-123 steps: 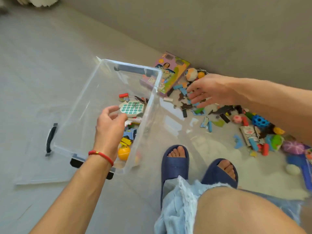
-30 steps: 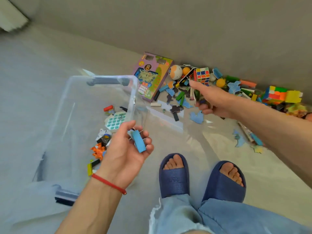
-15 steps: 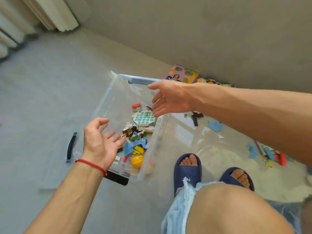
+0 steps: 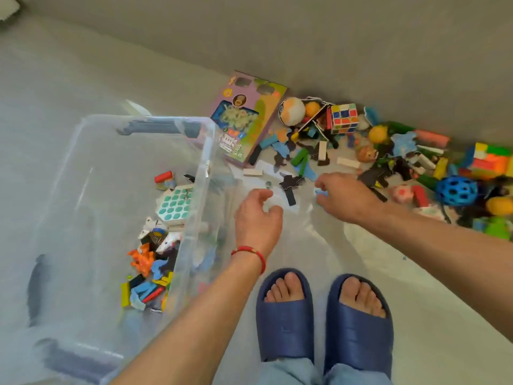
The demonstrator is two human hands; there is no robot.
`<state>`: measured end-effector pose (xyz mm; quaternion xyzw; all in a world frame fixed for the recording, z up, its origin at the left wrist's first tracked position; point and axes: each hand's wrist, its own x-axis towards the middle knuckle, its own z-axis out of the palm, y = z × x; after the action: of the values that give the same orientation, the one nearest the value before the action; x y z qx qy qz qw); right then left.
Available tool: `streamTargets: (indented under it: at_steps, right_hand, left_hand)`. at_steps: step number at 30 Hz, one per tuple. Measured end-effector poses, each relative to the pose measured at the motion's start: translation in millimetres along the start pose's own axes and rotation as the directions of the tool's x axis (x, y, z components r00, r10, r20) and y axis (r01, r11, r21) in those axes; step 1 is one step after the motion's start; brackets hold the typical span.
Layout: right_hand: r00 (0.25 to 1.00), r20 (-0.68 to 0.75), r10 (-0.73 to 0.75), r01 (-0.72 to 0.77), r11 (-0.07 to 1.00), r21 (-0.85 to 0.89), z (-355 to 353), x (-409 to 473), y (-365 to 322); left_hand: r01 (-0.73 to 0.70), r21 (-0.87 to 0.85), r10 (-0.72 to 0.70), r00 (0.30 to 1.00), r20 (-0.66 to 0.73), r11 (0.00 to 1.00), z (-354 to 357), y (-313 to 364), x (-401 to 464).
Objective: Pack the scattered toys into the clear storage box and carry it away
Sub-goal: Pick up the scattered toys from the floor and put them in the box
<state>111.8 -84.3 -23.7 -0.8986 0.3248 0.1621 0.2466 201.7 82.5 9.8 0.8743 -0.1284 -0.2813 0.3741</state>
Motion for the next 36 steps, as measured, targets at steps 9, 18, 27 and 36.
streamTargets:
  at_steps: [9, 18, 27, 36]
  right_hand:
    - [0.958, -0.236, -0.162, 0.118, 0.975, -0.188, 80.8, 60.1, -37.3]
    - [0.918, -0.327, -0.226, 0.131, 0.949, -0.286, 106.0, 14.2, 1.1]
    - [0.948, -0.27, -0.168, 0.159, 0.986, -0.056, 121.1, -10.1, -1.7]
    - [0.962, -0.254, 0.103, 0.053, 0.839, 0.542, 114.6, -27.2, 10.2]
  left_hand:
    - [-0.348, 0.496, 0.366, 0.928, 0.064, 0.796, 49.7, -57.3, 121.0]
    - [-0.391, 0.554, 0.485, 0.874, -0.026, 0.735, 53.9, -76.8, 113.9]
    - [-0.328, 0.539, 0.416, 0.908, -0.045, 0.776, 46.7, -79.8, 103.8]
    - [-0.323, 0.521, 0.421, 0.903, -0.079, 0.79, 56.0, -90.9, 85.7]
